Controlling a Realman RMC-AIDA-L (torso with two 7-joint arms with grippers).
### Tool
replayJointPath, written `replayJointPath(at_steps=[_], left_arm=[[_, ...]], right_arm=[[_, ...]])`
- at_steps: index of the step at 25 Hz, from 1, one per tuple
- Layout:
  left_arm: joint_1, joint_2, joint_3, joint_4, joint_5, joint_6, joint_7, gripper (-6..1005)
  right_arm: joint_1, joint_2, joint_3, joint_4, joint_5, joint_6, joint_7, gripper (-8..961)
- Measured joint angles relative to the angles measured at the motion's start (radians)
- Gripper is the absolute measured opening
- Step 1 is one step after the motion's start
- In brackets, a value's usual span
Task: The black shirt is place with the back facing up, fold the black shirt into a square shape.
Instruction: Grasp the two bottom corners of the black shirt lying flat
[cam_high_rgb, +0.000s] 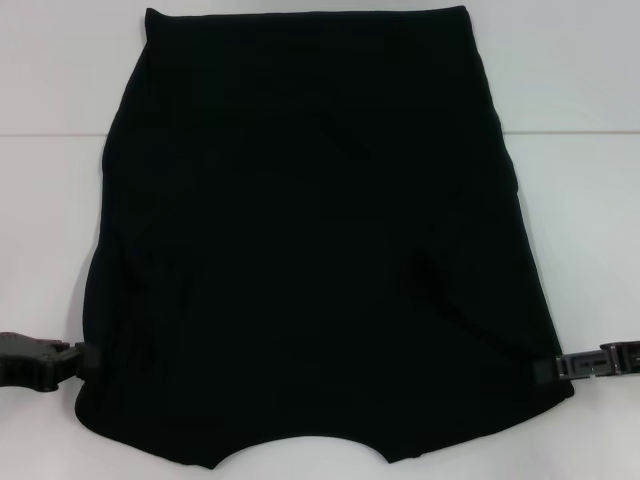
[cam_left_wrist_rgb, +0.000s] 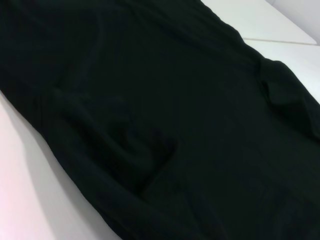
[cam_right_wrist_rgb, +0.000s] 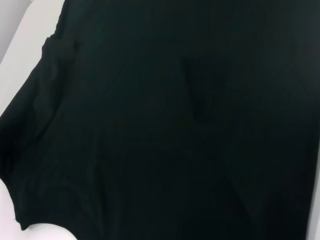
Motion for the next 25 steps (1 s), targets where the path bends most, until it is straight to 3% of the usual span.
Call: replayJointPath(at_steps=[10,25], left_arm=[[0.001,0.001,0.001,0.0,0.0,0.0,0.002,1],[-0.003,0.003,-0.003,-0.007,0.0,-0.003,0.002,1]], right_arm=[[0.015,0.008,-0.004,0.0,0.0,-0.005,0.0,887],[-0.003,0.0,-0.002,0.0,0.0,0.026,0.012,877]])
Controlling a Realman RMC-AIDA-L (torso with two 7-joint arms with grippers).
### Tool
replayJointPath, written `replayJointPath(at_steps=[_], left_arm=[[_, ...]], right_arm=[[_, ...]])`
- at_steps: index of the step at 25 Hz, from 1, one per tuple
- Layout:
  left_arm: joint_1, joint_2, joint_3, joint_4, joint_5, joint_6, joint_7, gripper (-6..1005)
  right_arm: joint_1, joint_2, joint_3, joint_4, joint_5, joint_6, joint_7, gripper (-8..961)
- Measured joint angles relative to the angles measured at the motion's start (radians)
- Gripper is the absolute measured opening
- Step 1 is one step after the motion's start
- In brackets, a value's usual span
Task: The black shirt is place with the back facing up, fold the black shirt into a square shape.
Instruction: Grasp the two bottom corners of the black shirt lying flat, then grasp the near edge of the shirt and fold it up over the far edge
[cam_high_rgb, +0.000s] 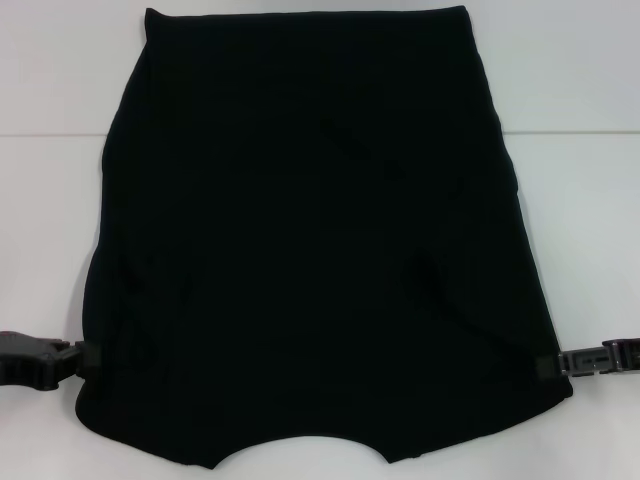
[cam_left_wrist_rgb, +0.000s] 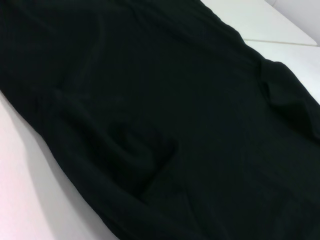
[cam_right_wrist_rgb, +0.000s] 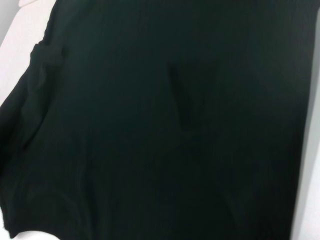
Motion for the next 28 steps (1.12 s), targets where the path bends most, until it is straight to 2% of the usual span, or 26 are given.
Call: replayJointPath(at_steps=[12,21,27,28], left_arm=[[-0.005,0.002,0.0,-0.001,0.0,-0.001,0.0,1],[-0.005,0.002,0.0,-0.002,0.0,-0.012,0.0,1],[-0.005,0.002,0.007,-0.002,0.0,-0.013,0.0,1],[-0.005,0.002,0.007,-0.002,0.0,-0.013,0.0,1]], right_arm=[[0.019,0.026,-0.003,-0.002,0.0,-0.018,0.002,868],[0.036,0.037,-0.003,-0.009,0.003,-0.023,0.001,862],[0.044,0.037,-0.002,-0.004,0.001,-0.012,0.001,858],[0.045,0.037,-0.001,-0.005,0.001,-0.01,0.0,823]])
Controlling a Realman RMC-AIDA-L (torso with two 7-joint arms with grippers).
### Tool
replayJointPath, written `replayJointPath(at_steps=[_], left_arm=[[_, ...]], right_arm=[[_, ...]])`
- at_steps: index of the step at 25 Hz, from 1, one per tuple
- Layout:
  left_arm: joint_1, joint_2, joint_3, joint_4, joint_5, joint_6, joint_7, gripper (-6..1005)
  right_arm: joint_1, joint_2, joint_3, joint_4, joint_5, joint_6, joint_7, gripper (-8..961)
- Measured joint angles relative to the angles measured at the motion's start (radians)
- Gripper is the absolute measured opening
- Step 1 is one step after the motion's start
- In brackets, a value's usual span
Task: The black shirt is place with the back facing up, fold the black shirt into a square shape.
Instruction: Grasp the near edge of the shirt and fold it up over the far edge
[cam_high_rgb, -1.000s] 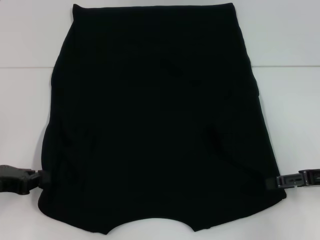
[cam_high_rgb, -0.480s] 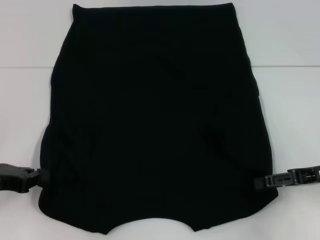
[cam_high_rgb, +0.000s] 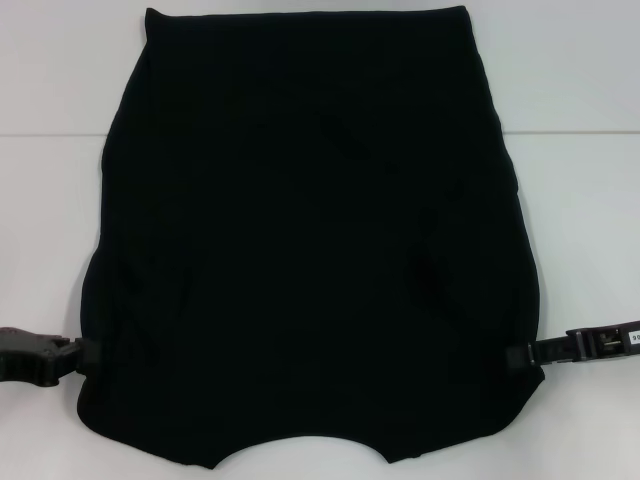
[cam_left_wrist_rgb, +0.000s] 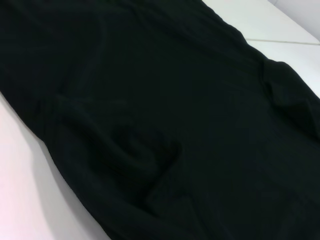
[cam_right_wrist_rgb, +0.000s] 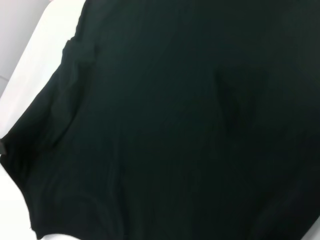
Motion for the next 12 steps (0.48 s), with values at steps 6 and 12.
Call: replayJointPath(at_steps=[6,12], left_arm=[[0.0,0.0,0.0,0.0,0.0,0.0,0.0,1],[0.0,0.0,-0.001,-0.001,0.0,0.0,0.0,1]], right_arm=[[0.0,0.0,-0.003,0.002,-0.001,0.004,0.0,572],[-0.005,0.0,-0.004,0.004,-0.001,0.01,0.001,217]])
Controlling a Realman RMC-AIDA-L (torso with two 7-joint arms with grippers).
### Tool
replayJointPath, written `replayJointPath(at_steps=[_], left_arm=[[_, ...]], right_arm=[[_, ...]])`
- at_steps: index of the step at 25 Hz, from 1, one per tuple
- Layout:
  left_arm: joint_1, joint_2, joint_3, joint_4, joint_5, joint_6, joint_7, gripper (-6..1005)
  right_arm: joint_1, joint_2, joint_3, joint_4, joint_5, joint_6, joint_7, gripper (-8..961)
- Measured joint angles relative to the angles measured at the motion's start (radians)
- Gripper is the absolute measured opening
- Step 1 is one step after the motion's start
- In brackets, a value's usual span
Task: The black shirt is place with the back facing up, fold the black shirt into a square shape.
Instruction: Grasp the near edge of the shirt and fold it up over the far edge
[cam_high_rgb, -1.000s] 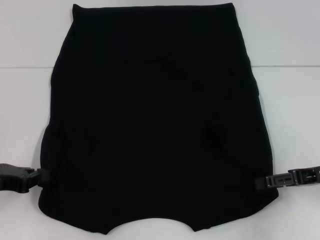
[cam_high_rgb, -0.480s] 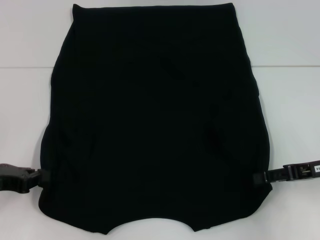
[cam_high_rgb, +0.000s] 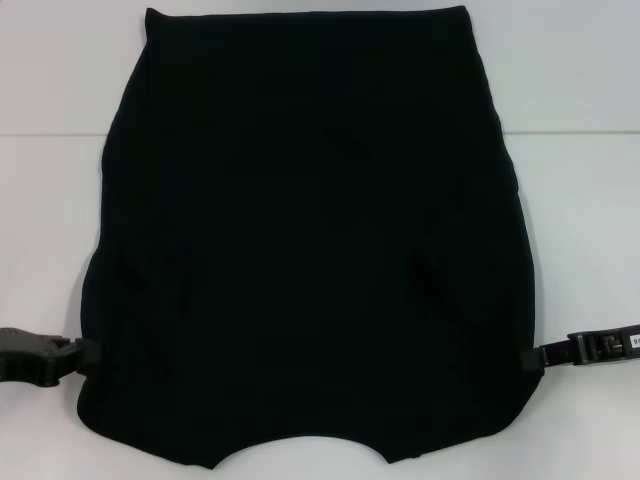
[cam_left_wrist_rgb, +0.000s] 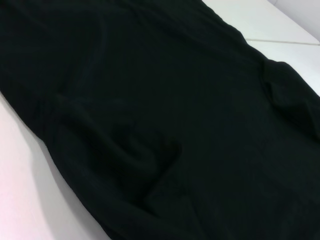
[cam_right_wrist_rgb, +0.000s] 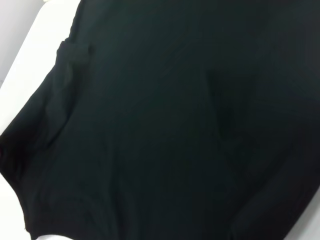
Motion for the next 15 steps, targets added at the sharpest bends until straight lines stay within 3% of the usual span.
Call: replayJointPath(at_steps=[6,12,15], left_arm=[[0.0,0.0,-0.003,0.0,0.0,0.007,-0.008,0],[0.007,0.0,-0.018,0.0,0.0,0.013,-0.093,0],[0.018,0.0,-0.077,-0.009,-0.009,0.042,-0.134,0]], right_arm=[[-0.016,-0.003,0.006,0.001,0.0,0.0,-0.015,42],[-0.051,-0.009,0.049,0.001,0.007,-0.006,-0.076,42],[-0.081,-0.011,0.101,0.002,0.007,-0.015,-0.122,42]])
